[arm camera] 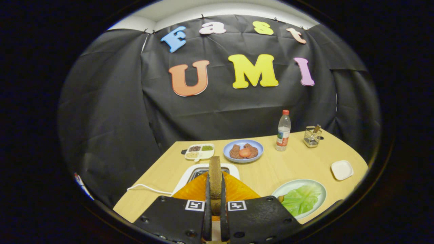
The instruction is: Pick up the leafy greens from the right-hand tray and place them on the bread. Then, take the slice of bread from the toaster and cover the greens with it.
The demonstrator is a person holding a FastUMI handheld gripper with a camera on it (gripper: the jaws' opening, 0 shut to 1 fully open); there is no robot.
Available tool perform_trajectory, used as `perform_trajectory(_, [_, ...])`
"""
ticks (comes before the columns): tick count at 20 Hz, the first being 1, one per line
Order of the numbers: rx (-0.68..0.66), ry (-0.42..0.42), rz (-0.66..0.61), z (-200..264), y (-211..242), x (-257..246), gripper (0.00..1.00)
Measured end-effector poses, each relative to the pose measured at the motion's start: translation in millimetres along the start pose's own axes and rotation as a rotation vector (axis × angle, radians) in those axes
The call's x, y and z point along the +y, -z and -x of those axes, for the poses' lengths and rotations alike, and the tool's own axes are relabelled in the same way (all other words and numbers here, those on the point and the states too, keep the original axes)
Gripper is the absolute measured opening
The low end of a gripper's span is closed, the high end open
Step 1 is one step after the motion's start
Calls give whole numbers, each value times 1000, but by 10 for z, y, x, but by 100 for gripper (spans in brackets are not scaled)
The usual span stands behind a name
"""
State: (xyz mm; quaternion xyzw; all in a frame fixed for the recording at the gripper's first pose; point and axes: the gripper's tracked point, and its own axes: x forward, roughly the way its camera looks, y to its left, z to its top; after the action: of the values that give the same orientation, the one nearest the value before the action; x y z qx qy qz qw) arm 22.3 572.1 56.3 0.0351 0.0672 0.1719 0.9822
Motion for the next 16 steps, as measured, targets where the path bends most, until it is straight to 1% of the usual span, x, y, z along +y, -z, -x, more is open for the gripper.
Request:
perform_trajectory(3, [-44,-43,-11,176,-248,5,10])
perform_trajectory(10, [-103,-70,-46,517,-609,-256,10])
perform_trajectory(13, [-131,-55,-55,667,-719,-518,10])
perform_trajectory(16, [-155,-2,-47,710,-737,-899,10])
